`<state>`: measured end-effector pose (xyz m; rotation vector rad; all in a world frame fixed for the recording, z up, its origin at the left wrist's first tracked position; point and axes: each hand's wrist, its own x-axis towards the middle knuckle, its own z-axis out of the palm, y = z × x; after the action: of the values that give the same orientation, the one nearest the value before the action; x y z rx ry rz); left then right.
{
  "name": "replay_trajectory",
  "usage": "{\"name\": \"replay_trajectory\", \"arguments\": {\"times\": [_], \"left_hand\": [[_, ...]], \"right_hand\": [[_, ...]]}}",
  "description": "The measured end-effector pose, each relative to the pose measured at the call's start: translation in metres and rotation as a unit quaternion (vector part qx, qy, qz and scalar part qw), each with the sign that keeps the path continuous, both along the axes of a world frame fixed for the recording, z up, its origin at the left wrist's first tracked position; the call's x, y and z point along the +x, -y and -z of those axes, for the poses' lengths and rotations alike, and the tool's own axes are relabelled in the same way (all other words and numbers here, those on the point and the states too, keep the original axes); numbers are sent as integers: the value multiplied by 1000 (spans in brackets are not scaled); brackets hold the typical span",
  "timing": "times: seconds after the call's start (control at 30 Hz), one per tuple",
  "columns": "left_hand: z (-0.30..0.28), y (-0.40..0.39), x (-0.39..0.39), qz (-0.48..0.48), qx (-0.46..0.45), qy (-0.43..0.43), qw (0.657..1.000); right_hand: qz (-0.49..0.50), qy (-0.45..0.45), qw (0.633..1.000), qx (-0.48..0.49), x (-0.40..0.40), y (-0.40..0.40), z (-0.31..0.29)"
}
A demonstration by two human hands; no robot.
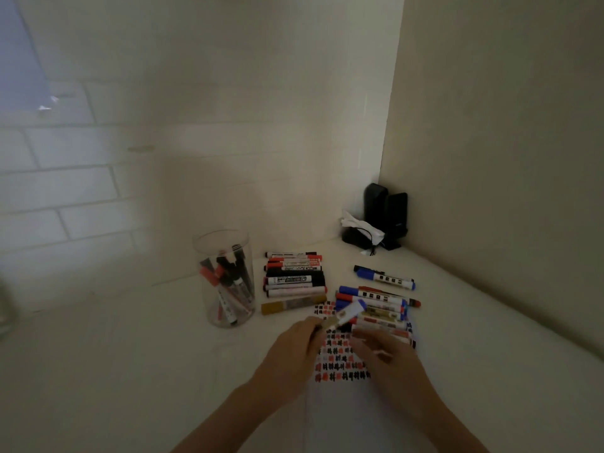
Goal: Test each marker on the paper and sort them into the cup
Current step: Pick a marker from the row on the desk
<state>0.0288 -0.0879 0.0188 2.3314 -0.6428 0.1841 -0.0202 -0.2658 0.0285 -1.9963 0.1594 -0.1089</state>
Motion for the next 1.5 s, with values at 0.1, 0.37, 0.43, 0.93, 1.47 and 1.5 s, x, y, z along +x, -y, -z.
{"name": "replay_trajectory", "arguments": {"times": [0.1, 0.37, 0.43, 0.93, 1.47, 1.5], "left_hand": [[4, 8, -13, 52, 11, 0, 999], [1, 3, -36, 102, -25, -13, 994], [1, -1, -38, 110, -14, -66, 992], [20, 8, -11, 16, 269, -1, 963], [40, 8, -3, -22, 249, 69, 966], [40, 9, -3, -23, 246, 72, 966]], "right_hand": [[-1, -54, 984, 172, -12, -19, -3], [6, -13, 982, 186, -24, -22, -1], [3, -27, 978, 206, -27, -17, -2], [101, 6, 995, -11, -16, 31, 7], [130, 33, 983, -122, -7, 37, 33], [130, 32, 984, -121, -7, 37, 33]]}}
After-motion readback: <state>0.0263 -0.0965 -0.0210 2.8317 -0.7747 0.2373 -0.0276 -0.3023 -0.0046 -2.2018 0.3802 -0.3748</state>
